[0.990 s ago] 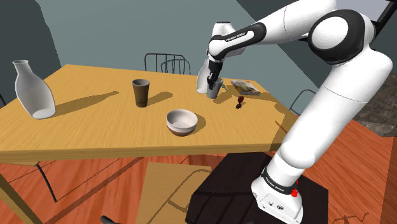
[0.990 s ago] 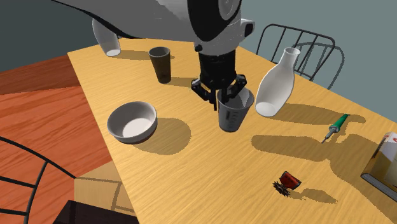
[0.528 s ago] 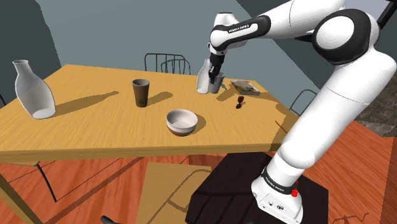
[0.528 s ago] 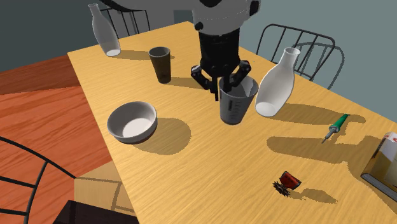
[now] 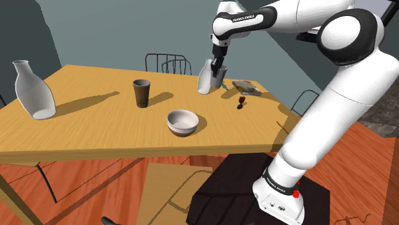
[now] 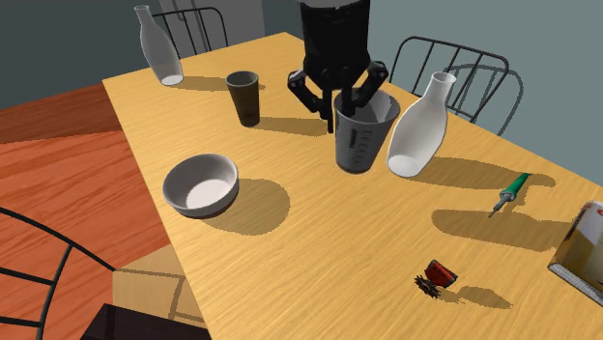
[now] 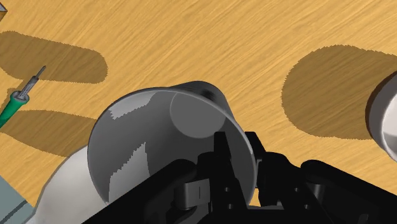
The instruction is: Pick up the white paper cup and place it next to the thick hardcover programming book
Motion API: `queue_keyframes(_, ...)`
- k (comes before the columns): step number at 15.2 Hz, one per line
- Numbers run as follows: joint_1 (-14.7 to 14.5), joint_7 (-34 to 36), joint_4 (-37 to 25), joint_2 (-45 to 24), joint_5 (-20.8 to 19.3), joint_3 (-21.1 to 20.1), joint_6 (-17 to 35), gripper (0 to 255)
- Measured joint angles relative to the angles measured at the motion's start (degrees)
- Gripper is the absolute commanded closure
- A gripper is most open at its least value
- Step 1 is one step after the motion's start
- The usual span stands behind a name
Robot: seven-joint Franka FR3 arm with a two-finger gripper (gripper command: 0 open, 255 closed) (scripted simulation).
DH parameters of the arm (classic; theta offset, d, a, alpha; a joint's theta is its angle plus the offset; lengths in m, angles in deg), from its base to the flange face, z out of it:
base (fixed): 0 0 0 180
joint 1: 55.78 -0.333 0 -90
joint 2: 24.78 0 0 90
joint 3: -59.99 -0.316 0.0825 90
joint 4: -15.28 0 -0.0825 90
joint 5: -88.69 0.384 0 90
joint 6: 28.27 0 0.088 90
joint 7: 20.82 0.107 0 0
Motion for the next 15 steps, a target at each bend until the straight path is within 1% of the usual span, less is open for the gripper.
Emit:
queue_keyframes(4,-0.01,-0.36,-2.51,0.36,0.07,-0.03,-2.85,255)
queue_keyframes(6,0.71,-1.98,-2.76,0.93,-0.02,0.81,-3.47,255)
queue_keyframes(12,4.22,-9.70,-2.21,1.22,0.01,5.19,-2.25,255)
queue_keyframes(15,6.09,-14.05,-3.13,0.60,0.33,7.59,-2.10,255)
